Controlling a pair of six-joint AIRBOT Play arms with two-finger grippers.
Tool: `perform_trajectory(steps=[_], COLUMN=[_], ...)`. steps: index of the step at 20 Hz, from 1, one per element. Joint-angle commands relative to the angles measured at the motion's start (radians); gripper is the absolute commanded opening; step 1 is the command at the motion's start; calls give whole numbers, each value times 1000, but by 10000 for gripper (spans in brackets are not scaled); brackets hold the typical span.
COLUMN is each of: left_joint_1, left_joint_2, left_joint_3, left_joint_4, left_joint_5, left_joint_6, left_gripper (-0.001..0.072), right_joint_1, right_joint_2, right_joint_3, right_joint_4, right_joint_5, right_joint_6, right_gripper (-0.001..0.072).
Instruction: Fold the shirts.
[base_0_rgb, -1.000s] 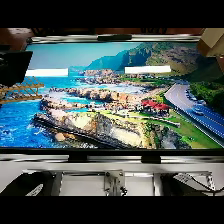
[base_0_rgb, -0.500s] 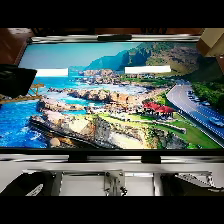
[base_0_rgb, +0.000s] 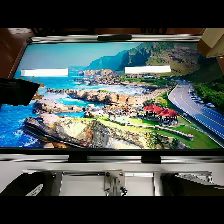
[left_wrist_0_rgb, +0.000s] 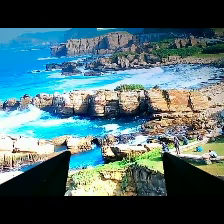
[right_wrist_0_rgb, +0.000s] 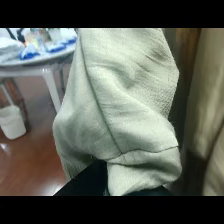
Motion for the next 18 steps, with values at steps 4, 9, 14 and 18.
perform_trajectory(steps=[4,9,14,18], left_joint_1=[-1,-1,-1,-22], left_joint_2=[-1,-1,-1,-1], left_joint_3=[0,0,0,0], left_joint_4=[-35,-96,-109,-110], left_joint_5=[-20,-23,-23,-23], left_joint_6=[-53,-66,-66,-66], left_gripper=[653,653,653,653], right_joint_1=[-13,-81,-156,-156], right_joint_2=[-87,-101,-91,-57], right_joint_3=[81,81,81,81], right_joint_4=[-13,-11,101,135], right_joint_5=[41,86,155,145], right_joint_6=[-3,42,34,29], right_gripper=[52,52,218,443])
